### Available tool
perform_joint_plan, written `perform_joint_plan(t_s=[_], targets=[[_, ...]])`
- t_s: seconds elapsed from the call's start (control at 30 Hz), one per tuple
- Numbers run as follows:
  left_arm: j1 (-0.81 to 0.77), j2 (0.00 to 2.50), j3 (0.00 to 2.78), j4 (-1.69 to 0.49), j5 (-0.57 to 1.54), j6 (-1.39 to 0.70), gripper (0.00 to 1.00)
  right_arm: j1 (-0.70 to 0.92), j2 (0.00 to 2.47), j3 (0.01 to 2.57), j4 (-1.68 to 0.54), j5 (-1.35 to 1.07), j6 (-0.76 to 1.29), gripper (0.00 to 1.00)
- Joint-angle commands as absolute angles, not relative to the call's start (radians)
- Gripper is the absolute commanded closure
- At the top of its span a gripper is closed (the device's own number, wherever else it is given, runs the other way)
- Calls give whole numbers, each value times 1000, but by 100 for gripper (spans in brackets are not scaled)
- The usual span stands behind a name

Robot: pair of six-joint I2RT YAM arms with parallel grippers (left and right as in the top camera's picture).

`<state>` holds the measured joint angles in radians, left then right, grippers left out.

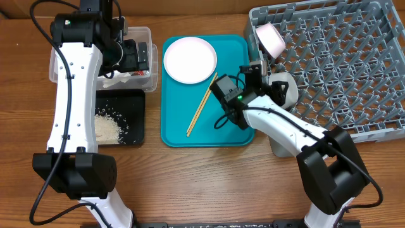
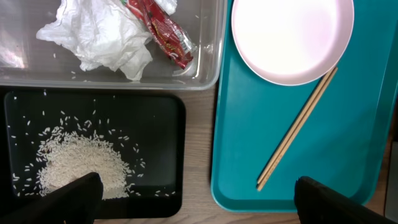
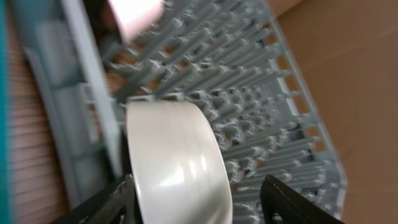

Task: Sort waste into correct bins and load items into the dishwasher
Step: 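Move the right gripper left to the edge of the pink plate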

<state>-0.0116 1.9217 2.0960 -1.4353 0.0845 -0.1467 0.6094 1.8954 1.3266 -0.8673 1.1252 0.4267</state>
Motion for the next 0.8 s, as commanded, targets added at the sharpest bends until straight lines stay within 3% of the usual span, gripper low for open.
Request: perform_joint_plan(t_s=[0.0, 0.1, 0.47, 0.57, 0.77], targets=[[-15, 1916, 2105, -1432, 78, -127, 0, 611, 1853, 1431, -889, 897, 366, 28], [-15, 1916, 2105, -1432, 78, -127, 0, 611, 1853, 1472, -900, 741, 319, 21], [-15, 1916, 2105, -1432, 78, -127, 0, 611, 1853, 1489, -786, 38, 240, 15], [-15, 1916, 2105, -1432, 78, -127, 0, 611, 1853, 1489, -695, -65, 371, 22], [-15, 1916, 2105, -1432, 78, -127, 0, 611, 1882, 1487, -478, 22, 627, 41]])
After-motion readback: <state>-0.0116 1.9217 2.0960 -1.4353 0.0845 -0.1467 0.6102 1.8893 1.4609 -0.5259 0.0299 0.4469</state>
